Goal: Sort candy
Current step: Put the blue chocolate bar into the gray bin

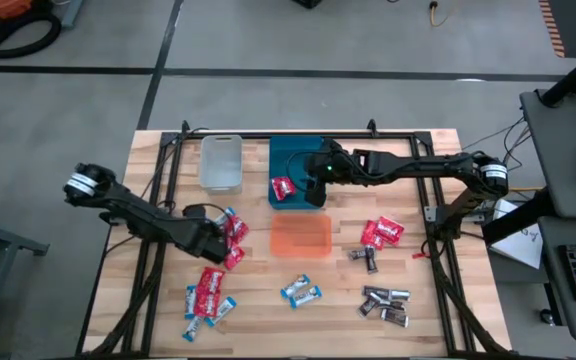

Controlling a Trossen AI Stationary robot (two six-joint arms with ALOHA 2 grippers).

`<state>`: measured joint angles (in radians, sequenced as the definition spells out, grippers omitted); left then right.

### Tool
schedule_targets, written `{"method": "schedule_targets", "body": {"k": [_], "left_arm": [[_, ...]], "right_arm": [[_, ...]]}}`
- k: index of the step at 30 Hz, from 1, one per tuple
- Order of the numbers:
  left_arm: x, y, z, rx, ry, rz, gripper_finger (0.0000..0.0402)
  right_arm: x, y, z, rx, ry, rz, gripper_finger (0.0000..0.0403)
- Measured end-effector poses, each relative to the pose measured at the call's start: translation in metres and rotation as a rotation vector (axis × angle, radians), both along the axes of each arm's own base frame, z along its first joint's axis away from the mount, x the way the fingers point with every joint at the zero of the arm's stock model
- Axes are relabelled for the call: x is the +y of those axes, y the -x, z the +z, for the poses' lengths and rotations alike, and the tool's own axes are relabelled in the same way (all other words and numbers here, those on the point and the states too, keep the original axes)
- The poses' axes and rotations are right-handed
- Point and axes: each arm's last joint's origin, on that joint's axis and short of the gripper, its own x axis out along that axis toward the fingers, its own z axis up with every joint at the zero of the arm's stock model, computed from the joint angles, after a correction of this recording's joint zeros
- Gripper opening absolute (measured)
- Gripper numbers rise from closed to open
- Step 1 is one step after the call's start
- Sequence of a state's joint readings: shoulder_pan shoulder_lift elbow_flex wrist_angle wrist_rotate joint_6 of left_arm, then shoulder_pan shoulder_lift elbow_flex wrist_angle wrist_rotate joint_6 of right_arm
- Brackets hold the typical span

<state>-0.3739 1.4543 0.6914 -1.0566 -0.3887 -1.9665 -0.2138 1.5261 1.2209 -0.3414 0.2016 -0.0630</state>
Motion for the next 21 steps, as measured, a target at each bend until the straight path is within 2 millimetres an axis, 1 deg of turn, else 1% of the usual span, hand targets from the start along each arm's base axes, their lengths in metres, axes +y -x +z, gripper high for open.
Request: {"method": "schedule_targets", "body": {"k": [7, 12, 21], "left_arm": [[0.004, -0.004, -0.010, 0.063, -0.032, 0.000, 0.0148], [0.003, -0.007, -0.014, 0.051, -0.029, 0.000, 0.0139], [0.005, -0.010, -0.020, 0.061, -0.058, 0.012, 0.0143]], "right_arm": [[0.004, -0.001, 0.000, -0.004, -0.008, 0.004, 0.0241], [0.008, -0.002, 0.000, -0.004, -0.008, 0.016, 0.0240], [0.010, -0.002, 0.000, -0.004, -0.011, 0.017, 0.0242]]}}
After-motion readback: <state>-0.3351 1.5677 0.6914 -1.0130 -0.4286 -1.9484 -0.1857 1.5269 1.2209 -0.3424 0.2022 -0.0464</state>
